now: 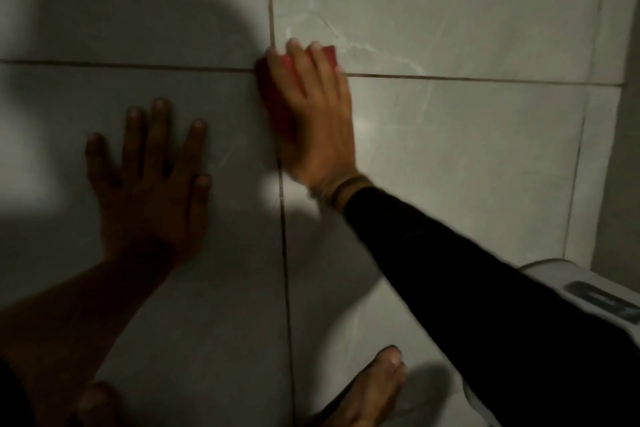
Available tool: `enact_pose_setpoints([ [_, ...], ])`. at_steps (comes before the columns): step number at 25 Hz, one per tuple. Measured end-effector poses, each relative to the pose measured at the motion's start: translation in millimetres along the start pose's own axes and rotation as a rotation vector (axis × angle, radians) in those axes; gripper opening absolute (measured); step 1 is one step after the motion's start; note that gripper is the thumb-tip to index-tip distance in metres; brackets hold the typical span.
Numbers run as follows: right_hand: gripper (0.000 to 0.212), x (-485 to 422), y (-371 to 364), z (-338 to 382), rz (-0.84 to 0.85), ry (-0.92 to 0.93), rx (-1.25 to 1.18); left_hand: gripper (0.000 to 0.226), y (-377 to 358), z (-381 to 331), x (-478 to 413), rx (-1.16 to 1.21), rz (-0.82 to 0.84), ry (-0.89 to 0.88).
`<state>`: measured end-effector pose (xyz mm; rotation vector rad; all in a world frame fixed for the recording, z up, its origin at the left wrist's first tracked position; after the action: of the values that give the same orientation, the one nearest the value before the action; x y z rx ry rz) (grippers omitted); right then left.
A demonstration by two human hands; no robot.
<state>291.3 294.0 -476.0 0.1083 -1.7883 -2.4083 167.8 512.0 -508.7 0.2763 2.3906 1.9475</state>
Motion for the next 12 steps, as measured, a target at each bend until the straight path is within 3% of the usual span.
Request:
enact_pose_setpoints([
  [2,0.059,-4,24,-79,-0.083,-0.172,0.059,0.073,0,-1,-1,0.008,0.01,0.004],
  [5,0.064,67,71,-175,-0.192,-0.745,-0.031,0.072,1,0,0,0.032,0.022,0.02],
  [7,0.069,95,71,-178,-0.22,-1.058,-0.066,0.072,3,-1,0,0.032,0.023,0.012],
  [8,0.07,86,60,-161,-0.229,-1.1,-0.037,0.072,4,-1,-1,0.028,0.022,0.005],
  [10,0.074,46,33,-107,-0.205,-0.824,0.04,0.071,3,0,-1,0.028,0.022,-0.009],
  [12,0.076,40,2,-40,-0.11,-0.318,0.057,0.07,3,-2,0,0.041,0.014,-0.006],
])
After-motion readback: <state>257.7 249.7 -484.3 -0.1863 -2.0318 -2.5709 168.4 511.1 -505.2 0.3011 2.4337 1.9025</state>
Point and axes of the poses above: each hand's wrist, its own x-axis away from the middle knuckle, its own y-axis out of the back of the hand, z = x × y, the point moved 4 cm from there along -x, towards the middle knuckle, and after that the axes turned 10 degrees about -y, right-handed, at the moved point
